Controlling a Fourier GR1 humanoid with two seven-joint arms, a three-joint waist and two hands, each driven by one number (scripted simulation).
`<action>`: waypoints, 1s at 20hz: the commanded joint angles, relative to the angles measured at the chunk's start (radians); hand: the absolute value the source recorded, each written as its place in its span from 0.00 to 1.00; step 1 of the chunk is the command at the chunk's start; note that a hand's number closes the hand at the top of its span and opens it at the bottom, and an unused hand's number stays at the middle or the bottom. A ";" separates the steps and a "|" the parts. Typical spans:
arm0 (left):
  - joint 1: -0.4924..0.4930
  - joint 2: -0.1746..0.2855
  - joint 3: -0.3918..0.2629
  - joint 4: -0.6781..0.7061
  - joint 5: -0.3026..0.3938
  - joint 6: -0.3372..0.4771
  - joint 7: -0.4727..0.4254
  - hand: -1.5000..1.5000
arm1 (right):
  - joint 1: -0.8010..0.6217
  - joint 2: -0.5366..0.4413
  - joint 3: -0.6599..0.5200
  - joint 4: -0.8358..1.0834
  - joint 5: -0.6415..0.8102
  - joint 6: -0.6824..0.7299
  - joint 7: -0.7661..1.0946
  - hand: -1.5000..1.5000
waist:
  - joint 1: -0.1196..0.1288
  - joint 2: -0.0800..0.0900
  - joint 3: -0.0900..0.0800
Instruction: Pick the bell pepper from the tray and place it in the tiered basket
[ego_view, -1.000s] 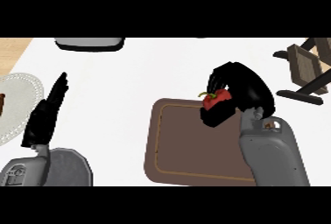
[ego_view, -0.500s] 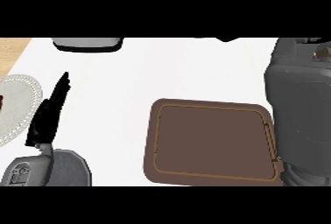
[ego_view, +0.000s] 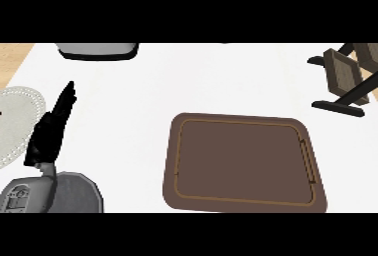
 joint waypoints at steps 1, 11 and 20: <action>0.042 -0.044 -0.037 -0.072 -0.014 0.019 0.032 0.50 | -0.052 -0.084 -0.070 0.112 -0.046 0.024 -0.069 1.00 | 0.000 -0.002 0.001; -0.005 -0.035 -0.028 -0.024 -0.022 0.019 0.017 0.50 | -0.084 -0.211 0.021 0.430 0.086 -0.088 -0.317 1.00 | 0.010 0.006 0.001; 0.013 -0.030 -0.021 -0.027 -0.012 0.004 0.005 0.50 | -0.048 -0.385 0.079 0.666 0.235 -0.222 -0.502 1.00 | 0.019 0.012 0.001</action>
